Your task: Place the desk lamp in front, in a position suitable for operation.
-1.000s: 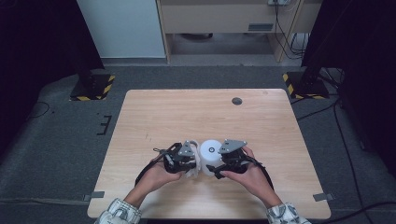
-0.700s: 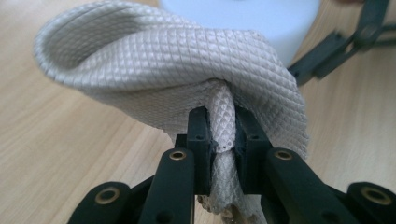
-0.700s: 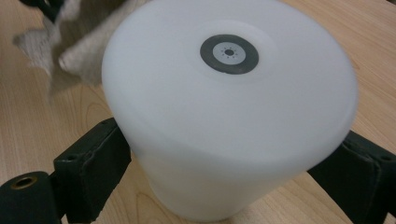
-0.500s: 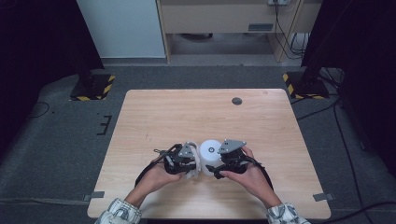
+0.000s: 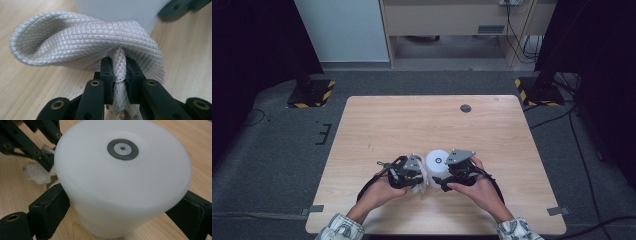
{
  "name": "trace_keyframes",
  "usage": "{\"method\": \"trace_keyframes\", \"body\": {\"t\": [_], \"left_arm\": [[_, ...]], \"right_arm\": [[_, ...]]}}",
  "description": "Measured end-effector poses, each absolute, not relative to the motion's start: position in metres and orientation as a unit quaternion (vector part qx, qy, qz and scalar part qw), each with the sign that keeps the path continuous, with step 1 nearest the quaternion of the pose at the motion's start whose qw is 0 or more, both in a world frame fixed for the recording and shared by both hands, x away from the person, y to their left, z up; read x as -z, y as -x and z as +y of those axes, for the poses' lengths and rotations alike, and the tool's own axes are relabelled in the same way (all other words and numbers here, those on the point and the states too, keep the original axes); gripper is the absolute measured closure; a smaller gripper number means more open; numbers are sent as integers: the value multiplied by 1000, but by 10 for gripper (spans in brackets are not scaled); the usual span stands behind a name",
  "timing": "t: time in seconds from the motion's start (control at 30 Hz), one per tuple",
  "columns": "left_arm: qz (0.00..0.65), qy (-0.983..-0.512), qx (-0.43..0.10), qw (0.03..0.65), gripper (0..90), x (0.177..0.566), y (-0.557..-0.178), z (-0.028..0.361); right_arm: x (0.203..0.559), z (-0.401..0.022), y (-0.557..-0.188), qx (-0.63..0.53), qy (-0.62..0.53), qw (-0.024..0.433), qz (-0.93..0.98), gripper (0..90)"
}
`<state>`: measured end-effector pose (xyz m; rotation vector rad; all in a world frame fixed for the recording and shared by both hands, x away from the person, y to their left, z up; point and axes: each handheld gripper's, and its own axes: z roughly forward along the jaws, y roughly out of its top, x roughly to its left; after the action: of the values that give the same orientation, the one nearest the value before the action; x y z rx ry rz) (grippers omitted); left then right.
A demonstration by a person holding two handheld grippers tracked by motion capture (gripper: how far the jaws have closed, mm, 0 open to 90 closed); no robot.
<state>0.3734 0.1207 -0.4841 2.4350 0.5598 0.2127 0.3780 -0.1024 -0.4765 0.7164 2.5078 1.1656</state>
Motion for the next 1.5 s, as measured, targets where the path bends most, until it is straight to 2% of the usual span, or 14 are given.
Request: {"method": "trace_keyframes", "body": {"t": [0.1,0.3,0.6,0.83,1.07,1.27,1.5], "left_arm": [[214,-920,-82,318,784,480,-373,123],[221,-899,-81,370,784,461,-368,130],[222,-921,-81,310,784,484,-373,120],[230,-897,-79,369,784,460,-365,129],[219,-918,-83,319,783,479,-367,120],[225,-901,-85,362,783,461,-362,125],[220,-915,-79,328,783,480,-364,118]], "right_arm": [[476,-102,-378,-404,-248,142,869,95],[476,-103,-378,-404,-249,142,869,95],[477,-103,-378,-404,-250,141,868,95],[476,-103,-379,-403,-250,140,869,95],[476,-102,-378,-402,-251,140,869,95],[476,-103,-379,-402,-251,140,869,95],[476,-103,-379,-403,-254,140,868,94]]}}
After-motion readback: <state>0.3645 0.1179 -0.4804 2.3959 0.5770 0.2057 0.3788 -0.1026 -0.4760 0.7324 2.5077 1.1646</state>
